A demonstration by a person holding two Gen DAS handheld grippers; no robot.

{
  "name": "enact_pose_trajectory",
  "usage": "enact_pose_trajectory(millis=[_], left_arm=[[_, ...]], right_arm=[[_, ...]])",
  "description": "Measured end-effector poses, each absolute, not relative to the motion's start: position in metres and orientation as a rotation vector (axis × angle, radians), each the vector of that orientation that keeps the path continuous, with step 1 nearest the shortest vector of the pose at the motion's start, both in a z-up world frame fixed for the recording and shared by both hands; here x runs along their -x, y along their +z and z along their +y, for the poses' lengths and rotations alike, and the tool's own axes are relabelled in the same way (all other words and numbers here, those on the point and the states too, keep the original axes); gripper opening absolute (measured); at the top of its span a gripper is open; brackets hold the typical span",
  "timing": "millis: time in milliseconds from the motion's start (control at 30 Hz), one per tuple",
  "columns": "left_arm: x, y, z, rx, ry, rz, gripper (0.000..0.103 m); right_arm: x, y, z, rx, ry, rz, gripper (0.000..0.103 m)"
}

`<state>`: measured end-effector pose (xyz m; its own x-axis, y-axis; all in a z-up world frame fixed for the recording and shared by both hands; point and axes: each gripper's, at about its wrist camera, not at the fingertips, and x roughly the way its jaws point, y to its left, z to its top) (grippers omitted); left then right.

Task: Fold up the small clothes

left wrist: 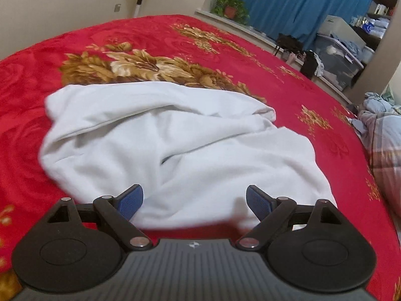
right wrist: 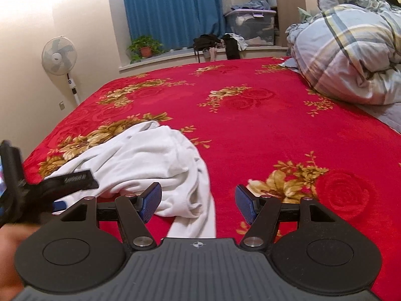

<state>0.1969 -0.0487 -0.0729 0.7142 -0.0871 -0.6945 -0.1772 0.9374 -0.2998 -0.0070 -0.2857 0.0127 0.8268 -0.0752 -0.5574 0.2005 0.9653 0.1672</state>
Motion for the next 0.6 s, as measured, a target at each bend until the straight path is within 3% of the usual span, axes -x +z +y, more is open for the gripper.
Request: enact_pose_trajectory(millis=[67,133,167,600], left_arm=[[-0.213,-0.08,-0.053,0.344,0.021,0.81,0.063],[-0.219,-0.081,-0.047,0.328,0.016,0.827,0.015],[-0.218,-0.078,-0.042,0.323,0.02,0.825,0.004],[-0.11,0.005,0.114,0.095,-0.131,0.717,0.003]], right_arm=[[0.007,0.013,-0.29,-0.227,-0.156,0.577,0.067],[0.007,0.012,-0.294,-0.23,-0.161,0.575,0.066],[0.007,0.012,-0.296,-0.232,-0.164,0.575,0.065],[0.017,0.022,-0.285,-0.223,-0.124,0.544,0.06]])
